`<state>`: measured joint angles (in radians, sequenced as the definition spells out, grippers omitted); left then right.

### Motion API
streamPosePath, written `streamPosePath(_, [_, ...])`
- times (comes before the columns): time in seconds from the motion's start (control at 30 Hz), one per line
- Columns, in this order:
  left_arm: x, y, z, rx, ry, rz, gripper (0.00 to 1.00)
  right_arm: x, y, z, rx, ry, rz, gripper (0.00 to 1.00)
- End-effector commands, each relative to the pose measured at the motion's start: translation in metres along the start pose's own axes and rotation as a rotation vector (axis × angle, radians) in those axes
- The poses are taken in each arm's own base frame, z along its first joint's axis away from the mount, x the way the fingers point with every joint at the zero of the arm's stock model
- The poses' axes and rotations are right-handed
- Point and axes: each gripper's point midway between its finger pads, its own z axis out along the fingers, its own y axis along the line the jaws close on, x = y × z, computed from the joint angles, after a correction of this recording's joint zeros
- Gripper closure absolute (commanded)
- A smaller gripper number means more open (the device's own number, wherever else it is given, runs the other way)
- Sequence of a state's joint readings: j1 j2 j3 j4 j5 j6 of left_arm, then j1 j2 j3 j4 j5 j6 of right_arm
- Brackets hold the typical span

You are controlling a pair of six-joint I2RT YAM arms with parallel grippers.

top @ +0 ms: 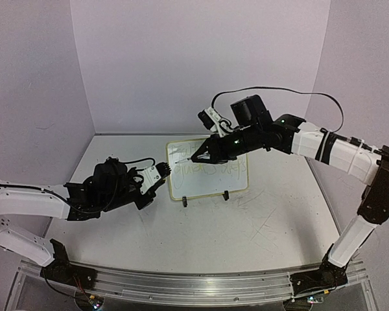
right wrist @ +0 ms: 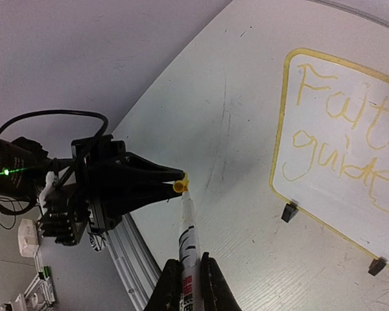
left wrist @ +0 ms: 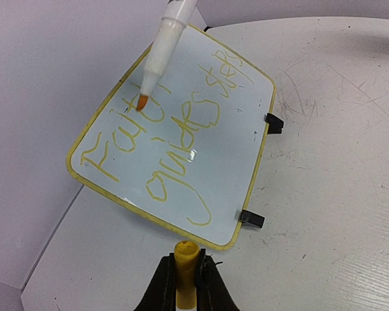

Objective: Write a sentence on the whiteboard
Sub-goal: Insert the pen cap into the whiteboard marker.

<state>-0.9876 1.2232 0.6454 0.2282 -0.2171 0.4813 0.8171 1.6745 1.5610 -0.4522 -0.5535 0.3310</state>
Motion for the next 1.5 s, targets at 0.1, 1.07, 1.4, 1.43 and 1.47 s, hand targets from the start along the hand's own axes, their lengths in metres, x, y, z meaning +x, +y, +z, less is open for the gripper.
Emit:
streamPosePath(0.1, [-0.013, 0.007, -0.005, -0.047, -0.044, 0.058, 1.00, -0.004, 0.023, 0.016, -0.065, 0.045, 0.050, 1.00])
streamPosePath(1.07, [-0.008, 0.001, 0.003, -0.045, -0.012, 0.093, 1.00, 0.018, 0.008, 0.052, 0.014, 0.148, 0.046, 1.00])
streamPosePath(1.4, [-0.008, -0.003, 0.007, -0.033, 0.005, 0.105, 1.00, 0.019, 0.007, 0.070, 0.025, 0.167, 0.087, 1.00])
streamPosePath(1.43, [-0.007, -0.003, 0.007, -0.033, 0.009, 0.108, 1.00, 0.018, 0.008, 0.072, 0.027, 0.168, 0.097, 1.00])
streamPosePath(1.47, [-0.007, -0.004, 0.008, -0.032, 0.014, 0.111, 1.00, 0.019, 0.007, 0.075, 0.032, 0.174, 0.107, 1.00])
